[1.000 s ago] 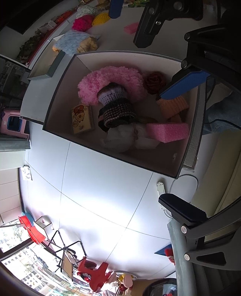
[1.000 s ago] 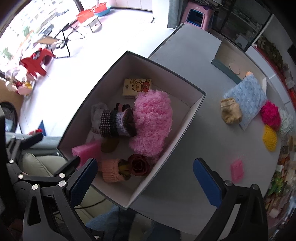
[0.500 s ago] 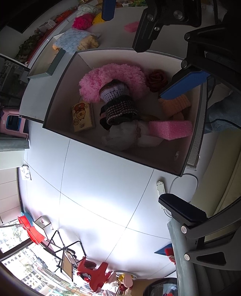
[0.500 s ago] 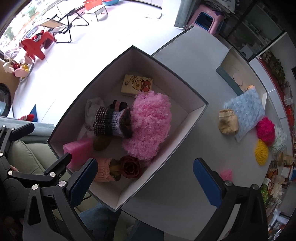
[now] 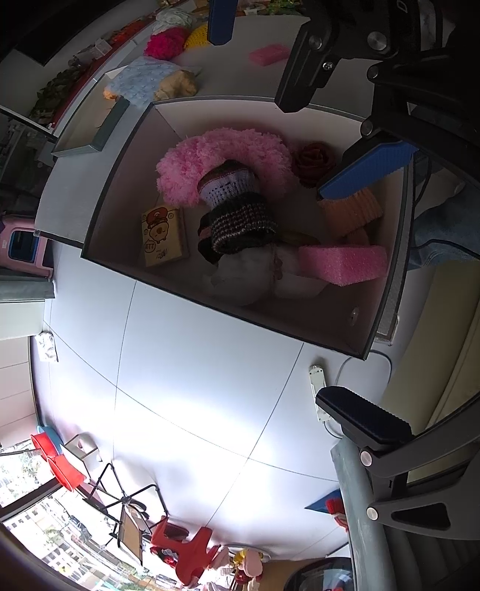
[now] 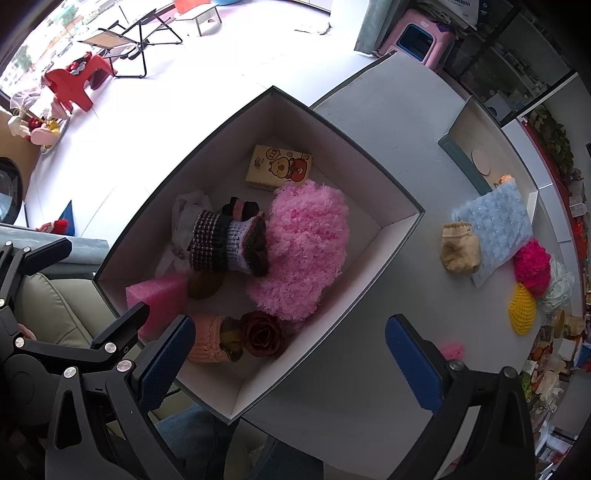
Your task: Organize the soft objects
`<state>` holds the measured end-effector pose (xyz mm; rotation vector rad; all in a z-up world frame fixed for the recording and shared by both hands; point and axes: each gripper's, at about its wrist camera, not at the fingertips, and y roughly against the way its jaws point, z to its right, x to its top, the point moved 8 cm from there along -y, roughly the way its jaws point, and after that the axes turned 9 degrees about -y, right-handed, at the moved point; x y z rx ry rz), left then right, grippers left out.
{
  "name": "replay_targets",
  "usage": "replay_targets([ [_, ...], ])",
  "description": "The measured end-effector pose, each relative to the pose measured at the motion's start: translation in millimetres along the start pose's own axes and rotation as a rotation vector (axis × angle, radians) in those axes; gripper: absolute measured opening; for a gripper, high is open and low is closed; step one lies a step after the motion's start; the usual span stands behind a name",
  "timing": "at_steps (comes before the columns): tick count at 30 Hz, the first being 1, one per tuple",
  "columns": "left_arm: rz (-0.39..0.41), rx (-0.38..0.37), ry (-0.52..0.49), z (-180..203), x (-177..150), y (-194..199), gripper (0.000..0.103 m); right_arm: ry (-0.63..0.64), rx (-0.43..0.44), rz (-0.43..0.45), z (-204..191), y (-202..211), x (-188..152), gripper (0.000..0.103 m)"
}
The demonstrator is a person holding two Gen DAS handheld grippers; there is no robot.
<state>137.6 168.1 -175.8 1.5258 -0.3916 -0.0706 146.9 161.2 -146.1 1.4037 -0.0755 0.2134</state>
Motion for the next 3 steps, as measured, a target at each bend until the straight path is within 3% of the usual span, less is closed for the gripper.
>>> replay_targets([
  [3, 0.019, -0.001, 0.002, 0.0, 0.7, 1.9, 0.102, -0.005, 0.001, -0.001, 0.8, 0.0, 0.0, 0.103],
])
